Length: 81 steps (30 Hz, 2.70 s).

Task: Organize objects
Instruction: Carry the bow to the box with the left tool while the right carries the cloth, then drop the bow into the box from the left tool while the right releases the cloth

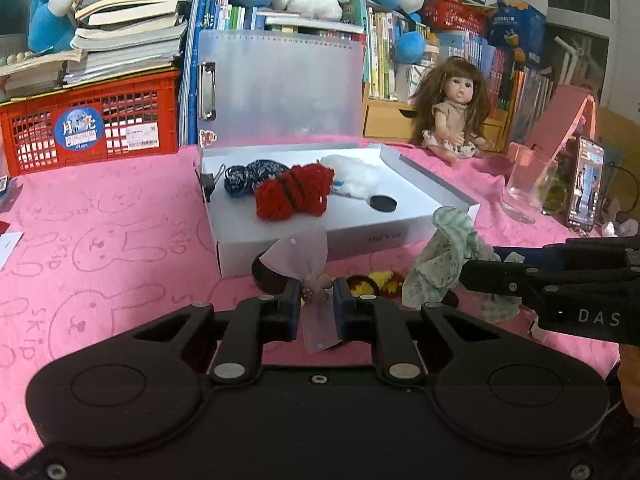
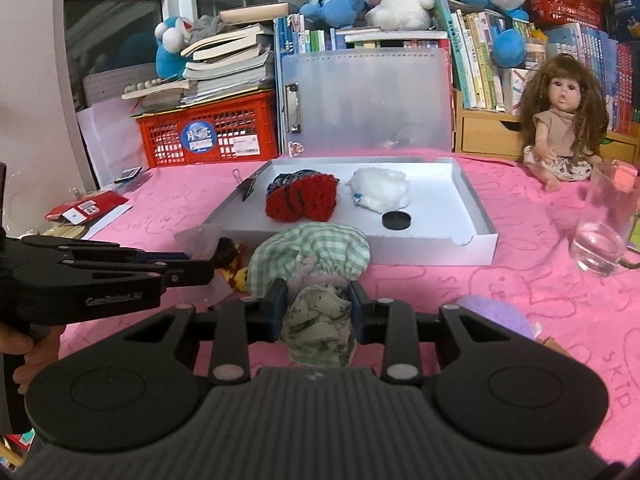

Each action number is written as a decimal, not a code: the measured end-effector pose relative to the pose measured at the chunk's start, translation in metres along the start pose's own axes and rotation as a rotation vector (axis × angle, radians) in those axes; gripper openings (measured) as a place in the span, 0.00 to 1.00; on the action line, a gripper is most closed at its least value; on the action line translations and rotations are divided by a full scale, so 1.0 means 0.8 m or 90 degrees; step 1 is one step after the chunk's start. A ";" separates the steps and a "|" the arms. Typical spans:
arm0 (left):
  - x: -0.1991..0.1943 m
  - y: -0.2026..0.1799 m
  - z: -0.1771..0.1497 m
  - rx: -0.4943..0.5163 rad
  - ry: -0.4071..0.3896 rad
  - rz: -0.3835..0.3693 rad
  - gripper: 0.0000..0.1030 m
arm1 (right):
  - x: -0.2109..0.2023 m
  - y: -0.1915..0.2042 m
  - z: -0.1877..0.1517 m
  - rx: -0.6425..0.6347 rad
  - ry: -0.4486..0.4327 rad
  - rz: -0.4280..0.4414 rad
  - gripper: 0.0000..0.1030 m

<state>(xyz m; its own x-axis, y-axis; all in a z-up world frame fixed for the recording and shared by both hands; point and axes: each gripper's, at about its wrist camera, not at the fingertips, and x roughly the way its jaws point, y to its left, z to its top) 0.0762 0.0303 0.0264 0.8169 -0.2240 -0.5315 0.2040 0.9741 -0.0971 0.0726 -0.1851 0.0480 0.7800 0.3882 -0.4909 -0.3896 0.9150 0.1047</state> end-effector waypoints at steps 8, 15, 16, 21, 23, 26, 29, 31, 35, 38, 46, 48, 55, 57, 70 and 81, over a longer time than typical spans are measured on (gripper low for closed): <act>0.008 0.012 0.032 -0.038 -0.007 -0.005 0.15 | 0.002 -0.020 0.020 0.024 -0.009 -0.025 0.36; 0.030 0.016 0.061 -0.061 -0.006 -0.009 0.15 | 0.009 -0.039 0.047 0.040 -0.030 -0.058 0.36; 0.034 0.017 0.065 -0.066 -0.005 -0.011 0.15 | 0.010 -0.043 0.051 0.043 -0.034 -0.062 0.36; 0.055 0.020 0.082 -0.073 -0.002 -0.006 0.15 | 0.021 -0.065 0.071 0.077 -0.048 -0.078 0.36; 0.064 0.019 0.086 -0.071 -0.001 -0.006 0.15 | 0.029 -0.075 0.078 0.088 -0.048 -0.088 0.36; 0.081 0.018 0.092 -0.071 0.005 -0.011 0.15 | 0.045 -0.089 0.088 0.099 -0.041 -0.106 0.36; 0.098 0.018 0.092 -0.076 0.015 -0.022 0.15 | 0.063 -0.097 0.092 0.104 -0.029 -0.120 0.36; 0.110 0.018 0.092 -0.079 0.024 -0.024 0.15 | 0.075 -0.102 0.093 0.105 -0.019 -0.127 0.36; 0.130 0.018 0.092 -0.080 0.037 -0.017 0.15 | 0.099 -0.107 0.093 0.104 0.003 -0.140 0.36; 0.141 0.017 0.090 -0.073 0.044 -0.015 0.15 | 0.113 -0.111 0.091 0.110 0.016 -0.143 0.36; 0.166 0.017 0.082 -0.070 0.067 -0.001 0.15 | 0.141 -0.115 0.083 0.120 0.046 -0.144 0.36; 0.172 0.018 0.082 -0.067 0.068 0.002 0.15 | 0.148 -0.114 0.082 0.121 0.052 -0.141 0.36; 0.184 0.022 0.089 -0.070 0.067 0.015 0.15 | 0.168 -0.110 0.082 0.124 0.069 -0.124 0.36; 0.189 0.023 0.092 -0.068 0.067 0.018 0.16 | 0.172 -0.111 0.084 0.131 0.070 -0.117 0.36; 0.204 0.016 0.096 -0.054 0.061 0.033 0.16 | 0.186 -0.113 0.086 0.152 0.081 -0.091 0.36; 0.192 0.015 0.092 -0.057 0.048 0.026 0.20 | 0.178 -0.118 0.085 0.173 0.065 -0.083 0.57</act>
<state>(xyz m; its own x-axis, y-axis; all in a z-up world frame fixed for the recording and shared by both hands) 0.2438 0.0056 0.0053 0.7797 -0.1844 -0.5984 0.1198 0.9819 -0.1465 0.2540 -0.2086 0.0272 0.7560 0.2650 -0.5985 -0.1332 0.9575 0.2557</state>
